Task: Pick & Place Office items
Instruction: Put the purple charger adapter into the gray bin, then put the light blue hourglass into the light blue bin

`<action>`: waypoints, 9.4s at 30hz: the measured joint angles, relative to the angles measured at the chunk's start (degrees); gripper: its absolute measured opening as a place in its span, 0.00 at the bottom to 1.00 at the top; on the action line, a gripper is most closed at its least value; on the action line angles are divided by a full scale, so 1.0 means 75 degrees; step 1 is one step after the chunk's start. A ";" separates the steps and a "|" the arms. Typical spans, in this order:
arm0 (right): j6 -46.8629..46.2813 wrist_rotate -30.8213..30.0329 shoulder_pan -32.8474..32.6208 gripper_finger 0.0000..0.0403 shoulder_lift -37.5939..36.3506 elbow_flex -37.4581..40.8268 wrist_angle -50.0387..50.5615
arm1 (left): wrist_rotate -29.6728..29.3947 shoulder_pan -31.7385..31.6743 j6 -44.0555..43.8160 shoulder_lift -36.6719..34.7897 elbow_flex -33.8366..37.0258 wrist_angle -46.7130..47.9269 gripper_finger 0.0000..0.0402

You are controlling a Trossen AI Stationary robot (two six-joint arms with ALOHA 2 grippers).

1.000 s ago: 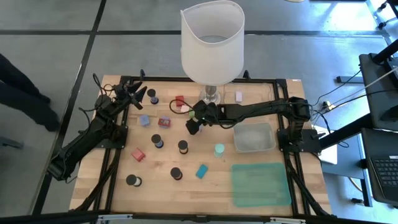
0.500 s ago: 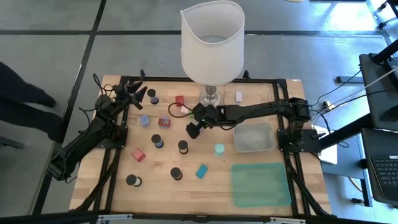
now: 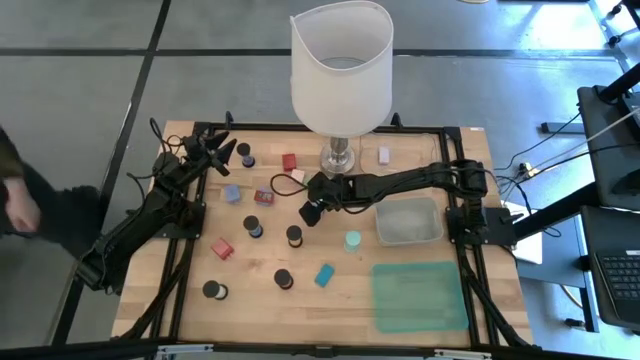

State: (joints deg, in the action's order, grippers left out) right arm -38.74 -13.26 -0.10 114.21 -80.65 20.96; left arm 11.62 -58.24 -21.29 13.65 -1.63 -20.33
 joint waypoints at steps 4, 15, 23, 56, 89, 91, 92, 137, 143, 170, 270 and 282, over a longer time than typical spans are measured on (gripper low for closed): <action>0.0003 0.0087 0.0000 0.85 0.0097 0.0005 -0.0024 | 0.0000 0.0000 -0.0001 -0.0003 0.0000 -0.0001 0.56; 0.0293 0.0117 -0.0015 0.85 0.0157 0.0110 0.0007 | 0.0000 0.0001 0.0001 0.0000 0.0000 -0.0001 0.56; 0.0429 0.0233 -0.0015 0.85 0.0157 0.0269 -0.0019 | 0.0000 0.0001 0.0001 -0.0003 0.0000 -0.0001 0.56; -0.0376 -0.0178 -0.0052 0.64 0.0472 0.0269 -0.0249 | 0.0000 0.0001 -0.0001 -0.0003 0.0000 0.0000 0.56; -0.1982 -0.0691 0.0167 0.60 -0.1487 -0.0048 0.2637 | 0.0002 0.0001 0.0001 -0.0003 0.0000 0.0007 0.56; -0.2221 -0.0691 0.0163 0.60 -0.1713 -0.0048 0.3210 | 0.0002 0.0001 0.0000 -0.0001 0.0000 0.0005 0.56; -0.2375 -0.0698 0.0163 0.60 -0.1827 -0.0048 0.3481 | 0.0002 0.0000 -0.0001 -0.0002 0.0000 0.0005 0.56; -1.1467 -0.0984 -0.2451 0.57 -0.4817 0.4091 0.6224 | 0.0003 0.0000 -0.0001 -0.0003 0.0000 0.0002 0.56; -1.1581 -0.0941 -0.2451 0.63 -0.4814 0.4704 0.5605 | 0.0003 0.0000 0.0000 -0.0002 0.0000 0.0002 0.56; -1.0846 -0.1326 -0.2445 0.93 -0.4806 0.3045 0.6796 | 0.0003 0.0002 0.0001 -0.0002 0.0000 0.0002 0.56; -0.9670 0.0177 -0.2942 0.49 -0.1782 -0.1331 0.7383 | 0.0003 0.0002 -0.0001 -0.0002 -0.0006 0.0172 0.56; -1.2880 0.0773 -0.4428 0.49 -0.2235 -0.1331 0.9124 | 0.0001 0.0001 -0.0001 0.0000 -0.0003 0.0173 0.56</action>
State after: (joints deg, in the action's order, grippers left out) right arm -135.34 -7.46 -33.31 97.45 -90.63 89.39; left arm 11.63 -58.23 -21.30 13.65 -1.65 -19.03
